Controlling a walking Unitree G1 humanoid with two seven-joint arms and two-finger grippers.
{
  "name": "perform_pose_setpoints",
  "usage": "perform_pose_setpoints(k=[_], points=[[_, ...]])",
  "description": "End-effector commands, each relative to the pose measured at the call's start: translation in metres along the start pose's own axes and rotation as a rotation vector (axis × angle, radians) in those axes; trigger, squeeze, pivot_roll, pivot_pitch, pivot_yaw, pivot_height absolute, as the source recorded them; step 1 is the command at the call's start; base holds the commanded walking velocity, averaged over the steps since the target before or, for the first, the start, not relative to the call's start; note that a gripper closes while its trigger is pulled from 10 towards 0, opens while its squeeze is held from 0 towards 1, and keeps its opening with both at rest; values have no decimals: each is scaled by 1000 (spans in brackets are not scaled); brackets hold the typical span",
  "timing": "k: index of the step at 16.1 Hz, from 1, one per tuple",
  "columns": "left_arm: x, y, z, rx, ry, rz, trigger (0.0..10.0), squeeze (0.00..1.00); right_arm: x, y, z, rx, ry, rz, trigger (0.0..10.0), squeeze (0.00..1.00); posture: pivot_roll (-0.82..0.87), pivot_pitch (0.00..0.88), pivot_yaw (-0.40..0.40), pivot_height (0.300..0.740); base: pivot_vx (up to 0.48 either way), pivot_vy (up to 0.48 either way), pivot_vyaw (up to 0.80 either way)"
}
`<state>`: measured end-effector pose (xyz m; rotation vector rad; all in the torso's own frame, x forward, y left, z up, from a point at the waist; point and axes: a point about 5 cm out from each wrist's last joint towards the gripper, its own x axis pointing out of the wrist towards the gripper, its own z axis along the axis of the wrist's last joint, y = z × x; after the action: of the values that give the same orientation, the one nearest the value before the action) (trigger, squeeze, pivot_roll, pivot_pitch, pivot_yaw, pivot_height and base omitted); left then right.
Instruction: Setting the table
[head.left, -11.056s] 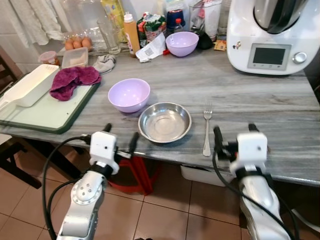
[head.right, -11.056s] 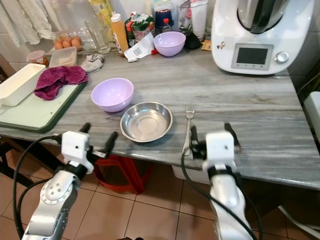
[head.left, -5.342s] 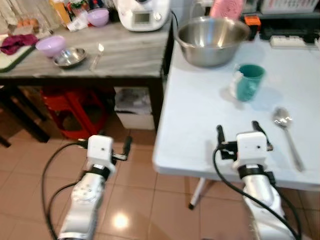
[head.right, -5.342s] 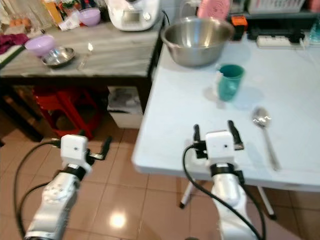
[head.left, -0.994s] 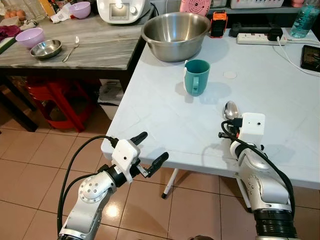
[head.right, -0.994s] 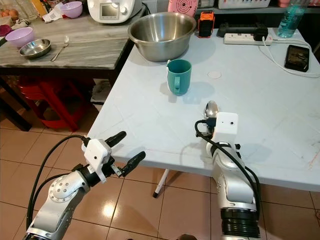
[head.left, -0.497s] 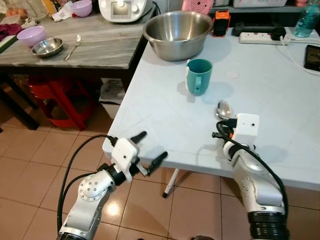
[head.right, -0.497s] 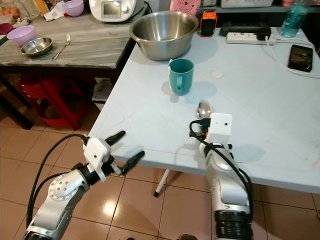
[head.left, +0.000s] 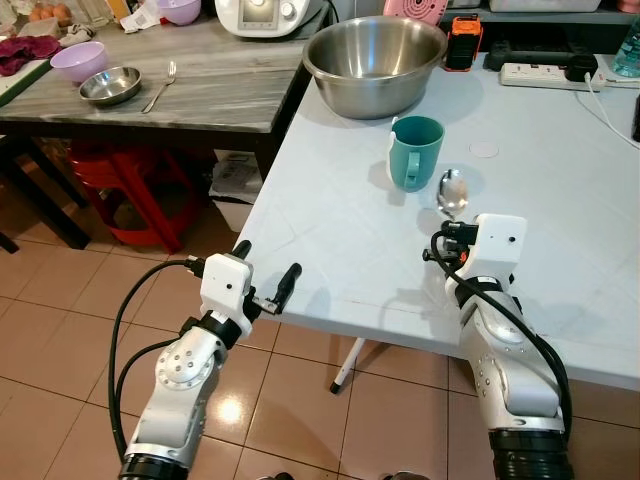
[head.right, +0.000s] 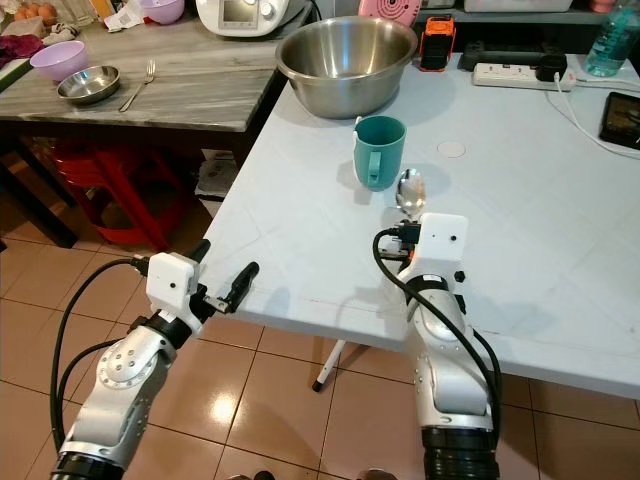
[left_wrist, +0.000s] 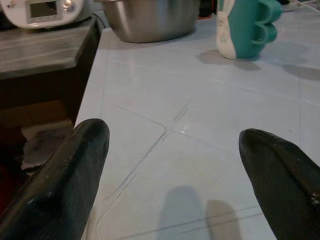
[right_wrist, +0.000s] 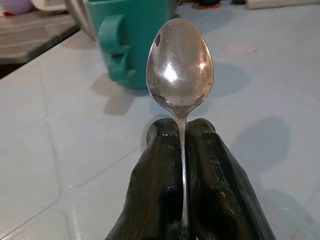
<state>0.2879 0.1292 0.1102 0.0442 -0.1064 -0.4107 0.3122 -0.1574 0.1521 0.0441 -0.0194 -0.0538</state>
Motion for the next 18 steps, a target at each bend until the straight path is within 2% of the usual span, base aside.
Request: perform_pose_setpoints(k=[1, 2, 5, 7, 9, 11, 14, 16, 18], points=[[-1, 6, -4, -1, 27, 41, 10000, 0, -3, 2, 11, -28, -72, -7, 10000, 0, -133, 133, 109, 740, 0, 0, 0], [-1, 7, -3, -16, 25, 54, 10000, 0, -4, 4, 17, -39, -121, 44, 10000, 0, -134, 130, 108, 740, 0, 0, 0], [3, 10, -1, -60, 13, 74, 10000, 0, -7, 4, 17, -38, -133, 33, 10000, 0, -137, 123, 106, 740, 0, 0, 0], [5, 10, 0, -62, 7, 75, 10000, 0, -12, 15, 21, -98, -194, 114, 10000, 0, -142, 120, 108, 740, 0, 264, 0], [7, 7, 0, -65, 5, 62, 10000, 0, -13, 13, 16, -51, -158, 85, 10000, 0, -149, 118, 107, 740, 0, 381, 0], [7, 5, 0, -72, 5, 58, 10000, 0, -15, 13, 17, -25, -170, 115, 10000, 0, -149, 118, 107, 740, 0, 444, 0], [7, 3, -1, -83, 5, 53, 10000, 0, -14, 10, 18, -22, -173, 92, 10000, 0, -152, 115, 109, 740, 0, 446, 0], [7, 2, -2, -90, 7, 50, 10000, 0, -12, 9, 16, -99, -179, 47, 10000, 0, -152, 115, 109, 740, 0, 469, 0], [8, 1, -3, -94, 8, 47, 10000, 0, -12, 7, 14, -60, -176, 51, 10000, 0, -150, 107, 106, 740, 0, 467, 0]])
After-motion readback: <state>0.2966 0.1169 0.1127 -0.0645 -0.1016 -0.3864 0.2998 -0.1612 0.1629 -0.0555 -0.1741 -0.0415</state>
